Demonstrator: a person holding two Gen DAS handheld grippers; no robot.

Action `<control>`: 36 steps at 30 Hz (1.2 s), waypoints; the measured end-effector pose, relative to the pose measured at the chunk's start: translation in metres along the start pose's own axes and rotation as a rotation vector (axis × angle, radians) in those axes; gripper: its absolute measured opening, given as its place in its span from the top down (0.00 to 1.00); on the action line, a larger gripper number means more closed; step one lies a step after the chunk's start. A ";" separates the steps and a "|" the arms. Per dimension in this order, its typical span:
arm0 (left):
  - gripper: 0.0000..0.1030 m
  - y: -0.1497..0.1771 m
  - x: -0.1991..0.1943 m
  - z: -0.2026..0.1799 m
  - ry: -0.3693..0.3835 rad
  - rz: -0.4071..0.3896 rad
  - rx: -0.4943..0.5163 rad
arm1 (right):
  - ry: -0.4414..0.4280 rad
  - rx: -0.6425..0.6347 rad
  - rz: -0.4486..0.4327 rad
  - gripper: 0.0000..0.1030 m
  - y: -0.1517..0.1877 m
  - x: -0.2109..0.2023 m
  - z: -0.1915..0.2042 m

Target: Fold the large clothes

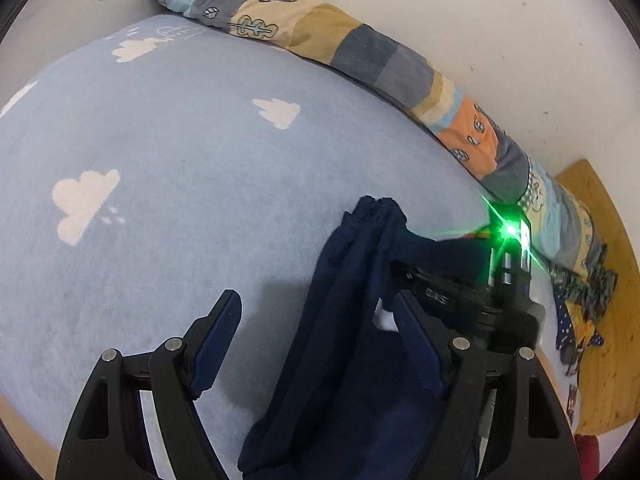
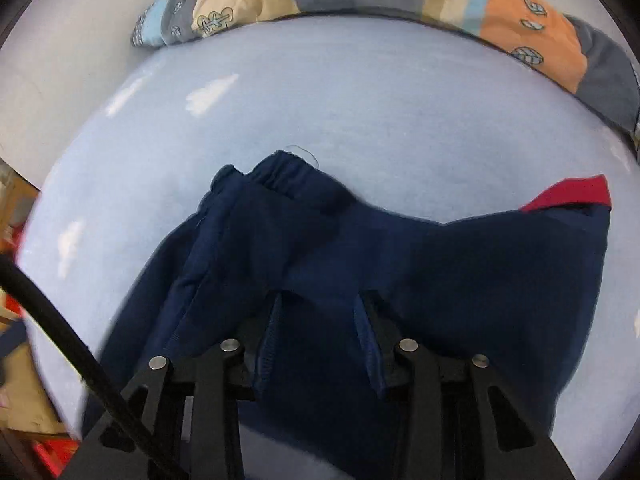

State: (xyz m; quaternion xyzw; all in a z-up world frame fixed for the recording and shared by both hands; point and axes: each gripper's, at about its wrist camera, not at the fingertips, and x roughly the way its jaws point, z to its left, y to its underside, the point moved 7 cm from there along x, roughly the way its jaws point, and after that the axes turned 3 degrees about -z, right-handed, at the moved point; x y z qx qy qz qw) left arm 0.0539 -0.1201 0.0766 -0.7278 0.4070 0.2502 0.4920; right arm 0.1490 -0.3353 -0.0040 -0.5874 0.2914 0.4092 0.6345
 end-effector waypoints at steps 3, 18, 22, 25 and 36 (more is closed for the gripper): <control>0.25 0.002 0.003 -0.006 0.001 0.010 0.037 | -0.054 0.000 0.001 0.61 -0.002 -0.021 0.007; 0.25 0.096 0.029 -0.091 0.043 0.184 0.506 | -0.098 -0.095 -0.073 0.68 0.183 -0.157 0.004; 0.26 0.116 0.053 -0.078 -0.035 0.240 0.575 | -0.061 -0.136 -0.033 0.68 0.198 -0.122 0.009; 0.26 0.124 0.062 -0.072 -0.056 0.251 0.586 | -0.096 -0.112 0.003 0.68 0.199 -0.102 0.004; 0.26 0.086 0.030 -0.093 0.019 0.080 0.483 | -0.057 0.053 -0.211 0.68 0.097 -0.162 -0.071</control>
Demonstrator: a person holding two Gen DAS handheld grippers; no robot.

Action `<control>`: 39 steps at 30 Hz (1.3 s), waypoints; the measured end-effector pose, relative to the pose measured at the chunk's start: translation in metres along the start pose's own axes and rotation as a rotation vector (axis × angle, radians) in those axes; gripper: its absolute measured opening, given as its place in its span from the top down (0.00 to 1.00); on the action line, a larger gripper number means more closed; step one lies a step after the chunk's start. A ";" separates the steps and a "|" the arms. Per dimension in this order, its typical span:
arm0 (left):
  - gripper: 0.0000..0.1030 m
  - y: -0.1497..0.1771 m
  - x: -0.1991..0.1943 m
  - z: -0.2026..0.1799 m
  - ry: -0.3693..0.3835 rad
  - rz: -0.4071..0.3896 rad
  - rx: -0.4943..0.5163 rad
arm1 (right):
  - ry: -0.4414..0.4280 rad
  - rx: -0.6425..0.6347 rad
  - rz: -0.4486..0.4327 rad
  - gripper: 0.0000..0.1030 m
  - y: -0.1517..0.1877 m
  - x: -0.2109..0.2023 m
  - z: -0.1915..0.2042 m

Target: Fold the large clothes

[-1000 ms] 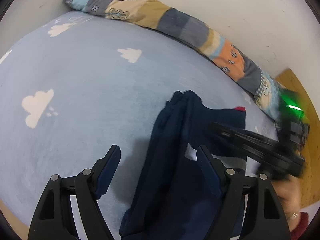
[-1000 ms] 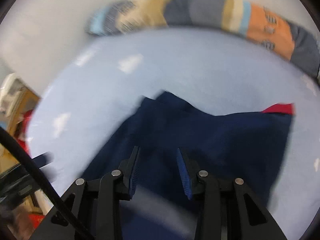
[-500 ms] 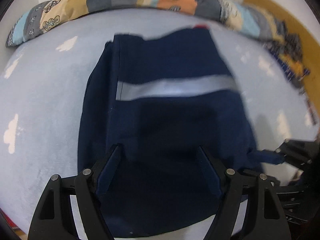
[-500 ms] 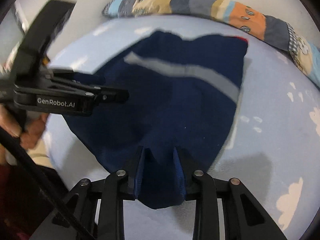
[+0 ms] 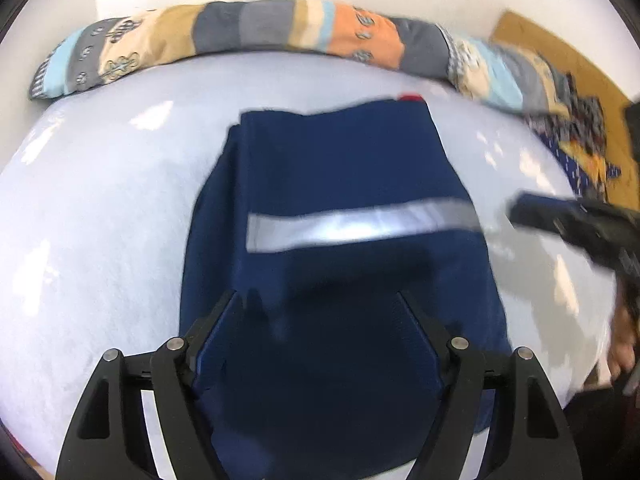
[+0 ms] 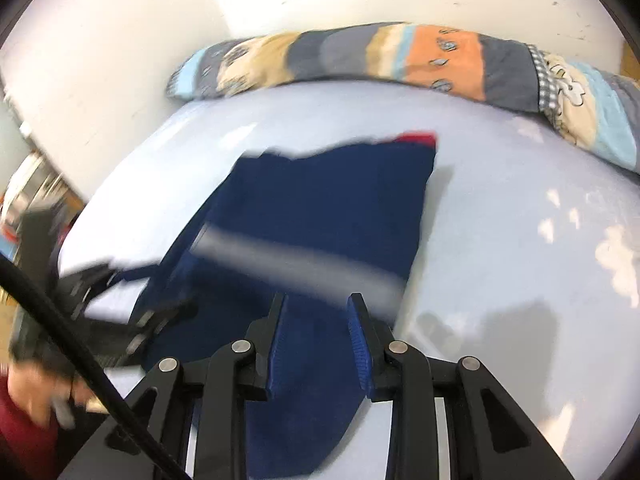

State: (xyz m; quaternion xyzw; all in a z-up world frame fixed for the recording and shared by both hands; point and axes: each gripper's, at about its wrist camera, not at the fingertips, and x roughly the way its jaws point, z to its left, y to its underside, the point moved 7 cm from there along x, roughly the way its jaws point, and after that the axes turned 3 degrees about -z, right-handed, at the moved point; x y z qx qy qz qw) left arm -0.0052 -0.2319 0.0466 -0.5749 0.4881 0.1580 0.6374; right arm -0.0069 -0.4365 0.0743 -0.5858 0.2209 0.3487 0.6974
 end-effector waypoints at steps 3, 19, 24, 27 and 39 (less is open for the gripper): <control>0.26 0.000 0.014 0.008 -0.004 0.038 -0.036 | 0.063 0.006 0.004 0.68 -0.037 0.038 -0.015; 0.24 0.001 0.016 0.017 -0.014 0.078 -0.070 | 0.026 0.028 0.084 0.63 -0.042 0.057 0.010; 0.24 0.018 0.011 0.015 -0.038 0.091 -0.013 | -0.033 0.013 0.140 0.63 0.033 0.017 0.043; 0.24 0.027 0.029 0.022 -0.081 0.153 -0.010 | -0.031 0.049 0.177 0.63 0.072 0.023 0.046; 0.18 0.017 0.020 0.029 -0.106 0.066 0.005 | -0.124 0.076 0.117 0.58 0.074 0.020 0.044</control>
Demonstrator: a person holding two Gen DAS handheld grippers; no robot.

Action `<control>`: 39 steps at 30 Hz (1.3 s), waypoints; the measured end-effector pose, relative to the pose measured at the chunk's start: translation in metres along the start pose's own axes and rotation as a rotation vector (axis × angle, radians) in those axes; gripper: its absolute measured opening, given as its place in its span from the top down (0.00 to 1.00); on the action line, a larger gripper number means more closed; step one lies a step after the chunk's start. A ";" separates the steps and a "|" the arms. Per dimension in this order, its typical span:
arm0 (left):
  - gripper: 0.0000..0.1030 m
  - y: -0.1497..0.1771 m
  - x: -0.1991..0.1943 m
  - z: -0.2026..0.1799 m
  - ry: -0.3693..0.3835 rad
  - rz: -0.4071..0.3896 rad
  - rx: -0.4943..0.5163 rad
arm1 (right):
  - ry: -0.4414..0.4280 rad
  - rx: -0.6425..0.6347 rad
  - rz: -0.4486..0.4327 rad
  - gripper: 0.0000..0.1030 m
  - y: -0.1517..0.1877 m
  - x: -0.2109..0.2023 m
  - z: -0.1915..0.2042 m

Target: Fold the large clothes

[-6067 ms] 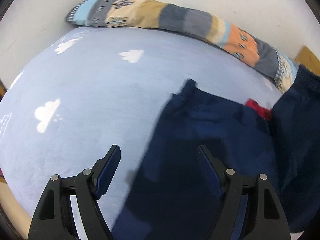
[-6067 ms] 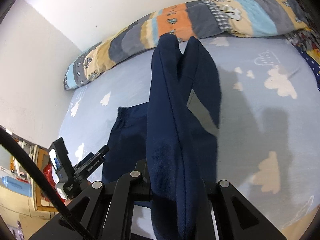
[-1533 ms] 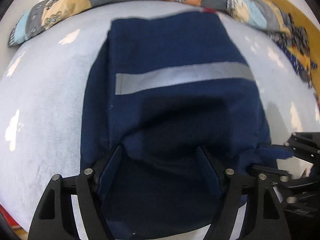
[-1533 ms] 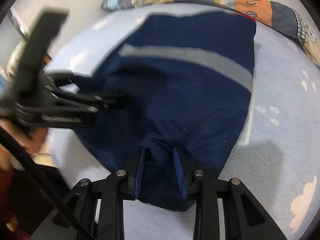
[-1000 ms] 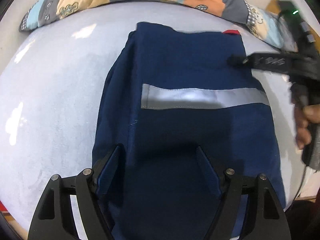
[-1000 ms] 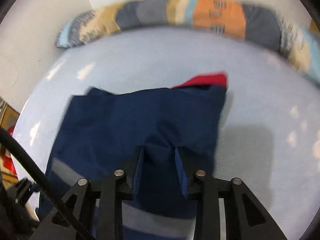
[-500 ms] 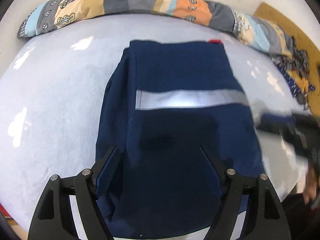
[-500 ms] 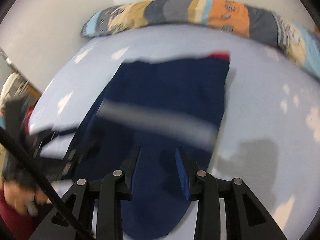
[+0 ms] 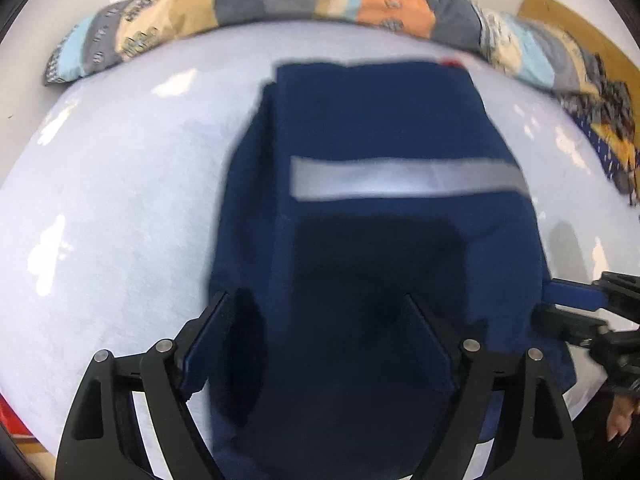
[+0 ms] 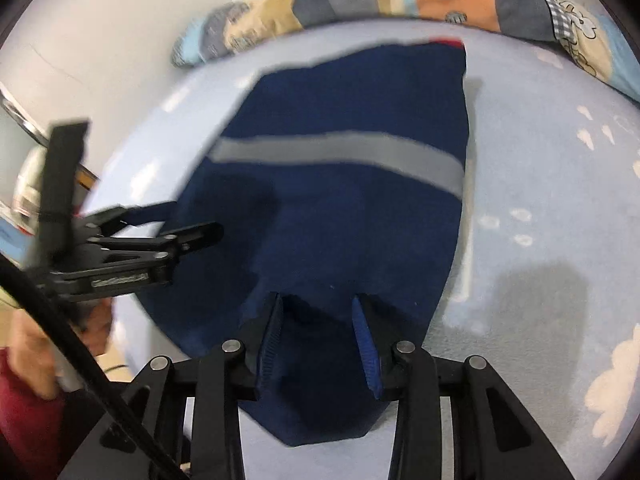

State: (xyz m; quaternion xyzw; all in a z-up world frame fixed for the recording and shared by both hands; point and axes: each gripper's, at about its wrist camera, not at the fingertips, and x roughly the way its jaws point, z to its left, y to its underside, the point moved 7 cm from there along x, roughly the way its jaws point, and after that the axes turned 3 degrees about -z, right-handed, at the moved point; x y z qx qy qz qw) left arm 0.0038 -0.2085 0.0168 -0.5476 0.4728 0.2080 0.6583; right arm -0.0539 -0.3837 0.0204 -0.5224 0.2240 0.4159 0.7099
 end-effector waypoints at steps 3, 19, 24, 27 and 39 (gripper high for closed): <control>0.18 -0.011 -0.011 0.028 0.047 -0.026 -0.103 | -0.017 0.040 -0.059 0.41 -0.009 -0.018 -0.016; 0.18 -0.005 0.041 0.094 0.488 0.155 -0.592 | -0.130 0.253 -0.060 0.38 -0.008 -0.021 -0.061; 0.18 -0.005 0.049 0.073 0.528 0.181 -0.531 | -0.134 0.283 -0.053 0.38 -0.004 -0.017 -0.067; 0.18 -0.009 0.054 0.057 0.536 0.190 -0.484 | -0.141 0.305 -0.046 0.38 -0.004 -0.010 -0.071; 0.17 -0.024 0.061 0.018 0.662 0.196 -0.487 | -0.296 0.389 -0.033 0.21 -0.022 0.048 -0.070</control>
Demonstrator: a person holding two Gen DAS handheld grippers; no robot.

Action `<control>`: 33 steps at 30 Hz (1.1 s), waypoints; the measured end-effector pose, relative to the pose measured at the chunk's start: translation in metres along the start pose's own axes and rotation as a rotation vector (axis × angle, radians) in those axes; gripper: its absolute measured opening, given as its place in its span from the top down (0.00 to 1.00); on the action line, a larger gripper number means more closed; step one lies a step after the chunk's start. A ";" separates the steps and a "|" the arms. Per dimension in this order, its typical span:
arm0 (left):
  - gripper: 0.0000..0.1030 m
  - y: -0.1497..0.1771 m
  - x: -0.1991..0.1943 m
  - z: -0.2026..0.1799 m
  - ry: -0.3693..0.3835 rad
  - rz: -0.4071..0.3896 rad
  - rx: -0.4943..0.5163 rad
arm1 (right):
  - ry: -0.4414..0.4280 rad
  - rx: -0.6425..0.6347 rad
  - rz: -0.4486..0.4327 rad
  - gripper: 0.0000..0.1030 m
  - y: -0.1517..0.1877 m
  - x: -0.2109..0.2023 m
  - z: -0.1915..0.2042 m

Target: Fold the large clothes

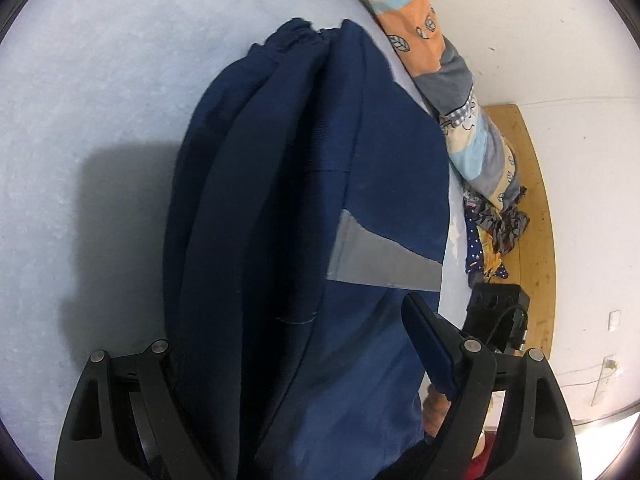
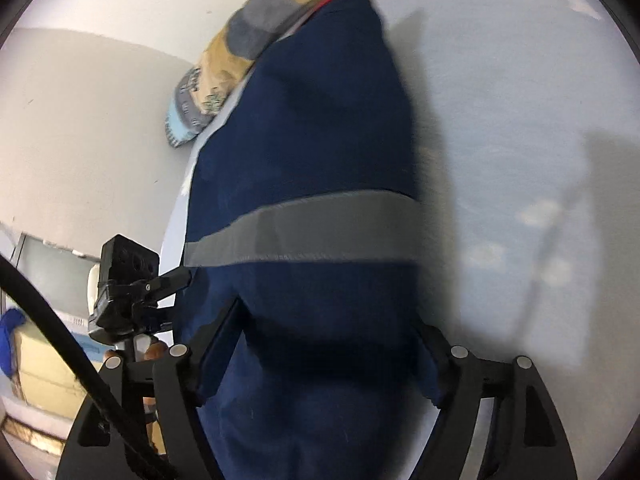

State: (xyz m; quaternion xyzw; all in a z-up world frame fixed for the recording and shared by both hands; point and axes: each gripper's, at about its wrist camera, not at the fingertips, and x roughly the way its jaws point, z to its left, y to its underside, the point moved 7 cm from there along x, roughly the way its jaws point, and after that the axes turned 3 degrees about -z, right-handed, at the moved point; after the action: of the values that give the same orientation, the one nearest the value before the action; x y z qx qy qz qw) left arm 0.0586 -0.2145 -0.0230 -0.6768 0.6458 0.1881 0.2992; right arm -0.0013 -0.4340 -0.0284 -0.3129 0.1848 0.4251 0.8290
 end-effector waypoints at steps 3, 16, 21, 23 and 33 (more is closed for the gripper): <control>0.31 0.000 0.000 -0.004 -0.083 -0.041 0.023 | 0.056 -0.089 -0.005 0.31 -0.001 0.006 0.013; 0.63 0.029 -0.023 -0.077 -0.153 -0.117 0.274 | 0.225 -0.361 -0.100 0.63 0.010 -0.063 0.069; 0.63 0.047 -0.024 -0.113 -0.092 -0.116 0.320 | 0.220 -0.360 -0.149 0.63 0.012 -0.113 0.074; 0.63 0.060 -0.025 -0.128 -0.069 -0.112 0.342 | 0.225 -0.372 -0.168 0.63 0.016 -0.132 0.073; 0.63 0.116 0.019 -0.168 -0.085 -0.052 0.417 | 0.275 -0.355 -0.182 0.63 0.045 -0.190 0.024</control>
State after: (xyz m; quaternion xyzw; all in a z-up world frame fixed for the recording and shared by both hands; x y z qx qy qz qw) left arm -0.0762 -0.3358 0.0721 -0.6080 0.6399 0.0711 0.4645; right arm -0.1458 -0.5097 0.0812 -0.5240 0.1894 0.3277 0.7630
